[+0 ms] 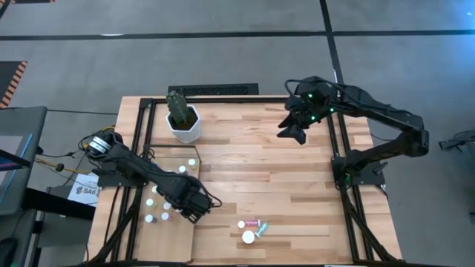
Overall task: Pick and place medicine bottles onto shelf by color
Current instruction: Put the light blue pill bottle on the shelf
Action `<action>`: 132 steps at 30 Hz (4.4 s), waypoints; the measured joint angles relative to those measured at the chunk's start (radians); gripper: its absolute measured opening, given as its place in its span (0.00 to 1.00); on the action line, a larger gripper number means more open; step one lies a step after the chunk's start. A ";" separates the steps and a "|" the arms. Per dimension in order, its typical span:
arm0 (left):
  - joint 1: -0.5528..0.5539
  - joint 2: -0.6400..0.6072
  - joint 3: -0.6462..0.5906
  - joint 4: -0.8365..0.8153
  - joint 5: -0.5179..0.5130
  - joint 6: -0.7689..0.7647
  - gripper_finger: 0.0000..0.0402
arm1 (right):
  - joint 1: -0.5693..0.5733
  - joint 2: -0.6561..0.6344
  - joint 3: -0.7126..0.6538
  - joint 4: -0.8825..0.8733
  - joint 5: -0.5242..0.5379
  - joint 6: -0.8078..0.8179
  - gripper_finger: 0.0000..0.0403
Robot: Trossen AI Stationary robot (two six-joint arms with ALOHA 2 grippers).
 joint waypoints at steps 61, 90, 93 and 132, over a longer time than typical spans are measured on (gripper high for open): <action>-0.237 -0.003 0.303 0.740 -0.529 0.226 0.46 | 0.946 0.375 -0.298 0.561 0.335 -0.116 0.63; -0.241 -0.003 0.303 0.964 -0.632 0.270 0.46 | 0.878 0.676 -0.296 0.681 0.315 -0.058 0.63; -0.241 -0.003 0.303 0.960 -0.632 0.276 0.46 | 0.877 0.676 -0.296 0.682 0.314 -0.022 0.62; -0.174 -0.003 0.303 0.967 -0.854 0.347 0.46 | 0.818 0.103 -0.299 0.412 0.286 0.106 0.28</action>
